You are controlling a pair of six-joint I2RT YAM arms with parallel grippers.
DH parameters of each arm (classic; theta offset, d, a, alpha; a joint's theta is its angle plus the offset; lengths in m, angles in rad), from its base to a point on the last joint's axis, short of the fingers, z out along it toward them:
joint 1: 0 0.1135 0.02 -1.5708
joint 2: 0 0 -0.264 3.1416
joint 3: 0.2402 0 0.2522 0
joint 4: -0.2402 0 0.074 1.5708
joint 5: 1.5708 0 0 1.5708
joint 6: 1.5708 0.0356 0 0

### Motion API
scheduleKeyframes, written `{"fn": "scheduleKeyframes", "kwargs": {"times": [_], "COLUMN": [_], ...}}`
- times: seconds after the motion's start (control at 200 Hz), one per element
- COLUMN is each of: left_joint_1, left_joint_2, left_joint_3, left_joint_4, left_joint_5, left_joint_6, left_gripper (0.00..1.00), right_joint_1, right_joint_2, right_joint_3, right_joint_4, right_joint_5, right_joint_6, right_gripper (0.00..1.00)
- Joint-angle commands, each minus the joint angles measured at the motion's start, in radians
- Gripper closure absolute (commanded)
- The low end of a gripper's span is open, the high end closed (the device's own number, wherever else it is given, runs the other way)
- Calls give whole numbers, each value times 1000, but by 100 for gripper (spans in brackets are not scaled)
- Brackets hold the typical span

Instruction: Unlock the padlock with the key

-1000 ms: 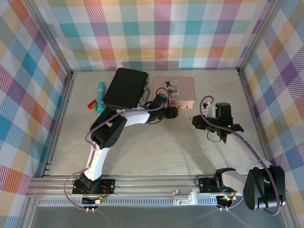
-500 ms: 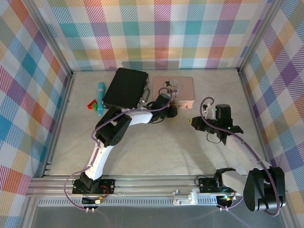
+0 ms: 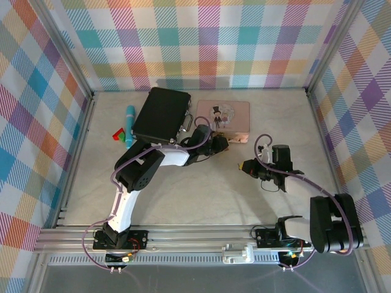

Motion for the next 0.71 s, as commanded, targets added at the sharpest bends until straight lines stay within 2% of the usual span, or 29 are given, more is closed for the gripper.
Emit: {"fn": "scheduleKeyframes", "kwargs": {"times": [0.0, 0.21, 0.44, 0.7], "left_joint_1": [-2, -7, -23, -36], "left_joint_2": [-13, -47, -45, -45], "left_joint_3": [-70, -143, -185, -188], "left_joint_4": [199, 351, 496, 508], "left_joint_5": [130, 136, 127, 113], "left_joint_6": [-280, -384, -459, -456], "left_gripper": [100, 100, 100, 100], "right_joint_1": [-14, -14, -14, -13], "right_joint_2": [45, 72, 81, 134], "right_joint_3": [-26, -37, -28, -18], "right_joint_4": [223, 358, 433, 561], "right_joint_5": [-110, -172, -183, -215], "right_joint_6": [105, 190, 239, 297], "right_gripper": [100, 100, 100, 100]}}
